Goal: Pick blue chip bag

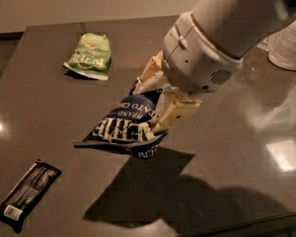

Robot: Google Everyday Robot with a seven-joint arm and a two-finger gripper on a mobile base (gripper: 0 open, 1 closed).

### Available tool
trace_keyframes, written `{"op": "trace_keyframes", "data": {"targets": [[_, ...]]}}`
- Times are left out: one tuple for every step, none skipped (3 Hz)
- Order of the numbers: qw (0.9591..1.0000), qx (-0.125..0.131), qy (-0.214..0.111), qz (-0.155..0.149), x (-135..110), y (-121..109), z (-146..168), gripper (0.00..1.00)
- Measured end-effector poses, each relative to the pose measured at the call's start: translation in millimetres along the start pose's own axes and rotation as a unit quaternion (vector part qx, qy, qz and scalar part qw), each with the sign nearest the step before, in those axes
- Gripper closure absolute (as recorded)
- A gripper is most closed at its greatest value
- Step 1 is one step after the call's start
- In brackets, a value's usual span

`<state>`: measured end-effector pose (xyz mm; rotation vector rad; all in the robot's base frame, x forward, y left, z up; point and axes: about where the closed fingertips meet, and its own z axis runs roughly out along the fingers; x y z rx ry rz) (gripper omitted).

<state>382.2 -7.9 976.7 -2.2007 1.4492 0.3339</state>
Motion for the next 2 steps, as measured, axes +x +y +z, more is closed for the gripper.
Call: {"op": "trace_keyframes", "data": {"targets": [[0.9996,0.015,-0.017,-0.019,-24.8,-2.1,-20.7,1.00],[0.9994,0.020,-0.017,-0.024,-30.7,-1.8,-25.0,1.00]]}}
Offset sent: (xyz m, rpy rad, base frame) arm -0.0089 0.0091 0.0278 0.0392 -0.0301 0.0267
